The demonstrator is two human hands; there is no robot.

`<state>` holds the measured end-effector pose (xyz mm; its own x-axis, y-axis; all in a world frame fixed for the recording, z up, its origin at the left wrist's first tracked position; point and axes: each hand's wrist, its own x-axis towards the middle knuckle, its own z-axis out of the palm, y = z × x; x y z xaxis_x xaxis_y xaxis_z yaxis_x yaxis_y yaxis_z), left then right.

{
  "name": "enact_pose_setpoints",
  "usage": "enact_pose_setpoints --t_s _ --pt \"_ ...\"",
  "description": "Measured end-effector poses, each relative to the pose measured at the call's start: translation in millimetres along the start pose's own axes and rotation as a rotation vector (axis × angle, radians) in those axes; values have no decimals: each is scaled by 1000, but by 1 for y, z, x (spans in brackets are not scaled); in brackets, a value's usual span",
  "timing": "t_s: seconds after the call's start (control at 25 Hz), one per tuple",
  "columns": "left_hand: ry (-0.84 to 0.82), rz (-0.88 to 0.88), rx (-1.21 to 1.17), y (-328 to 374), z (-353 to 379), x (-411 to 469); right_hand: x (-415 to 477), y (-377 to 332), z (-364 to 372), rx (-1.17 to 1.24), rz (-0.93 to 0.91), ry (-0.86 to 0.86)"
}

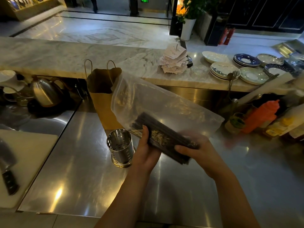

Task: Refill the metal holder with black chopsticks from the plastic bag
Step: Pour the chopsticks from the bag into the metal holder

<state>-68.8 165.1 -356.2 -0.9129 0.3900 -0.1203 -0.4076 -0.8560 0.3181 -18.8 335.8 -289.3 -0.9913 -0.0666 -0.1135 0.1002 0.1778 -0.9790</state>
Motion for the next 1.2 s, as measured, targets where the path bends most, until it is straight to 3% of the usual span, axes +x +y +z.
enact_pose_setpoints --t_s 0.44,0.68,0.96,1.2 --pt "390 171 192 -28 -6 -27 -22 27 -46 44 -40 79" --pt "416 152 240 -37 -17 -50 -27 24 -48 15 -68 82" --pt "497 185 98 -11 -30 -59 -35 10 -30 -58 -75 131" --pt "481 139 200 -8 -26 -59 -34 -4 -8 -189 -72 171"
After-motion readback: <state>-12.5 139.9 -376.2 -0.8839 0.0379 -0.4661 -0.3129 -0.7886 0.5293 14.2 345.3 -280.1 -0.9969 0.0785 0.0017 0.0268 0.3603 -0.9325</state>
